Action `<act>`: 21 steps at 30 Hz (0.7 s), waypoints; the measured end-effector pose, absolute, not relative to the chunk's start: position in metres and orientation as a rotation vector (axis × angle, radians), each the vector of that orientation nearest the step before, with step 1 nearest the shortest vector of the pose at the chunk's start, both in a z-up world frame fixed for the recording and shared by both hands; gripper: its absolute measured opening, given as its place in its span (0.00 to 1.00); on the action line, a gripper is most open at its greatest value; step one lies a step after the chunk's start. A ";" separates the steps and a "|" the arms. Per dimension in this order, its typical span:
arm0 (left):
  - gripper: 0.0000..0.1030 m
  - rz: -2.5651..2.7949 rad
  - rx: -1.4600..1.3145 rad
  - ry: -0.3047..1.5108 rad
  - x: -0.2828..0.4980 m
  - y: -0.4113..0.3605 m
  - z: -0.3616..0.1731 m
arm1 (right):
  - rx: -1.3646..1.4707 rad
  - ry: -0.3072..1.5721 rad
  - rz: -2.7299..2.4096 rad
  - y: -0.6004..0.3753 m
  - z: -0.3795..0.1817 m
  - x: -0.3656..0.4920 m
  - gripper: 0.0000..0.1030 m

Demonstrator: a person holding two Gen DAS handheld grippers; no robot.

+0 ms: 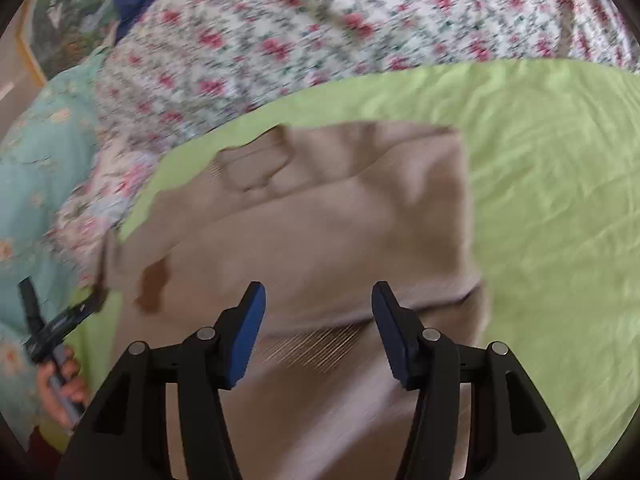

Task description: Fold small clothes

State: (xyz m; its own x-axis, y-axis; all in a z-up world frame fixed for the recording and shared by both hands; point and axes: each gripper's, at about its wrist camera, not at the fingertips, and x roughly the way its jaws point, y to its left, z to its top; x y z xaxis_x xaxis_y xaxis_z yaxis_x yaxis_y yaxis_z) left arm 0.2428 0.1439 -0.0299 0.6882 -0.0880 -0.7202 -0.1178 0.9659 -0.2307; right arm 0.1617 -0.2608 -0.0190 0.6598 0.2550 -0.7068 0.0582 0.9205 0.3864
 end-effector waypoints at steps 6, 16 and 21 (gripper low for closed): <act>0.70 0.255 -0.355 0.778 0.235 0.225 -0.026 | 0.422 0.907 0.182 -0.226 -0.036 0.138 0.55; 0.08 0.273 -0.348 0.858 0.286 0.268 -0.054 | 0.417 0.922 0.211 -0.201 -0.038 0.135 0.55; 0.07 0.217 -0.268 0.733 0.260 0.238 -0.003 | 0.431 0.910 0.202 -0.209 -0.035 0.128 0.55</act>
State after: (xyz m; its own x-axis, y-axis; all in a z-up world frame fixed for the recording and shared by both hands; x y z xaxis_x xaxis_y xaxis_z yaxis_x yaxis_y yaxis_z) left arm 0.2602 0.2377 -0.0028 0.7233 0.1014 -0.6830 -0.2875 0.9436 -0.1644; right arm 0.1282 -0.2089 -0.0349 0.6027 0.3475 -0.7183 0.0115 0.8963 0.4432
